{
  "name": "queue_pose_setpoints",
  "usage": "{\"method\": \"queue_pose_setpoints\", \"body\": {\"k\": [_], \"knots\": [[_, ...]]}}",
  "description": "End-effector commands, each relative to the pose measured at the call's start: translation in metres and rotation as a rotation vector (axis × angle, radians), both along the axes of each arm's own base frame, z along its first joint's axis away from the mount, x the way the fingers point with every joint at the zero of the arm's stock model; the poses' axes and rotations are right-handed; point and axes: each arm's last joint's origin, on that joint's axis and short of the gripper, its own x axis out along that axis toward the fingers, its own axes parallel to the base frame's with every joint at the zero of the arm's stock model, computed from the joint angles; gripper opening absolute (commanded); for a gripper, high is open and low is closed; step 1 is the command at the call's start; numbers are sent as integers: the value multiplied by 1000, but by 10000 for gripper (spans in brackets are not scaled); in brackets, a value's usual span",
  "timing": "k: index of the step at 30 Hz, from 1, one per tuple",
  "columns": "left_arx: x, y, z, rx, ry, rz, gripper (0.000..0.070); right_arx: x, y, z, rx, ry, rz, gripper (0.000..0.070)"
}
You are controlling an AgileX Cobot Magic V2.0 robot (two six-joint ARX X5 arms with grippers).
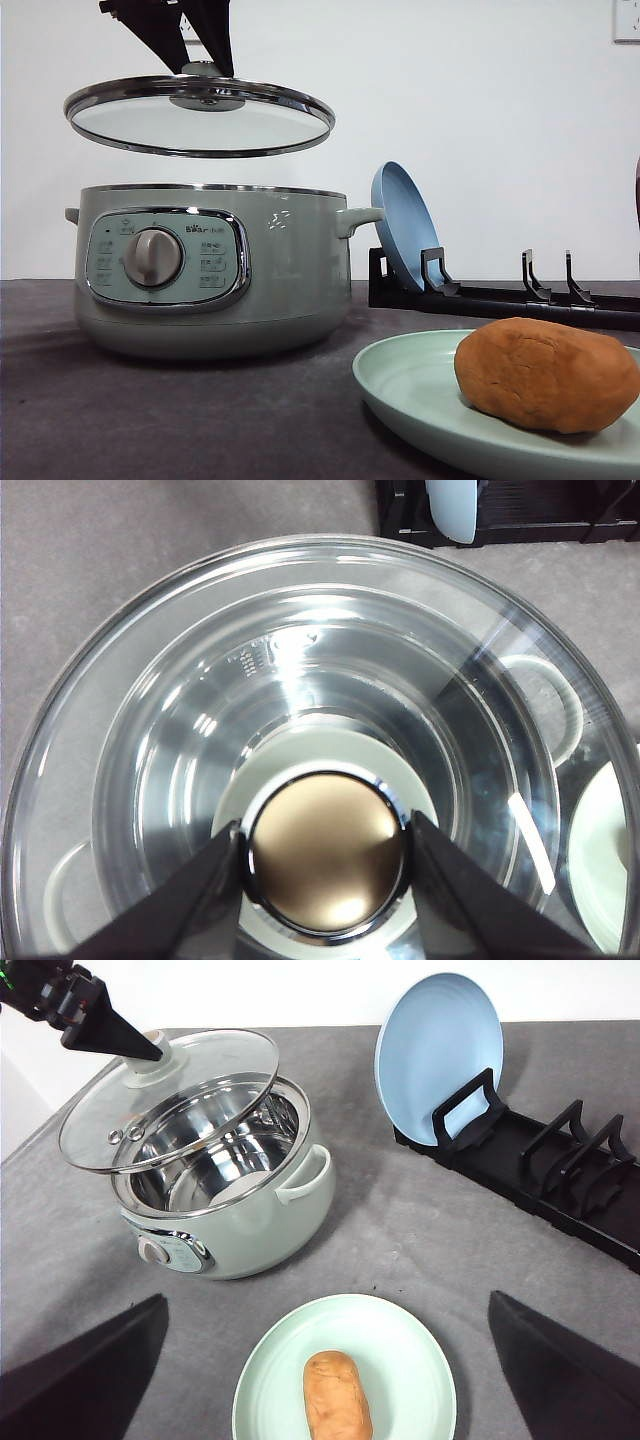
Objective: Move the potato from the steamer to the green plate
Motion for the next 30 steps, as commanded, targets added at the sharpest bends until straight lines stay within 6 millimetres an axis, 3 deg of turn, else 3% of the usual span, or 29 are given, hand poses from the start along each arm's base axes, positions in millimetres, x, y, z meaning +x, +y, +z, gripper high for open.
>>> {"method": "queue_pose_setpoints", "body": {"k": [1,6,21,30], "knots": [[0,-2,14,-35,-66,-7,0,-1,0,5,21,-15,6,649],[4,-5,9,-34,-56,-4,0,-1,0,5,21,-15,6,649],[33,-19,-32,7,48,2,0,-1,0,5,21,-15,6,648],[33,-22,-38,24,84,-5,0,-1,0,5,21,-15,6,649]]}}
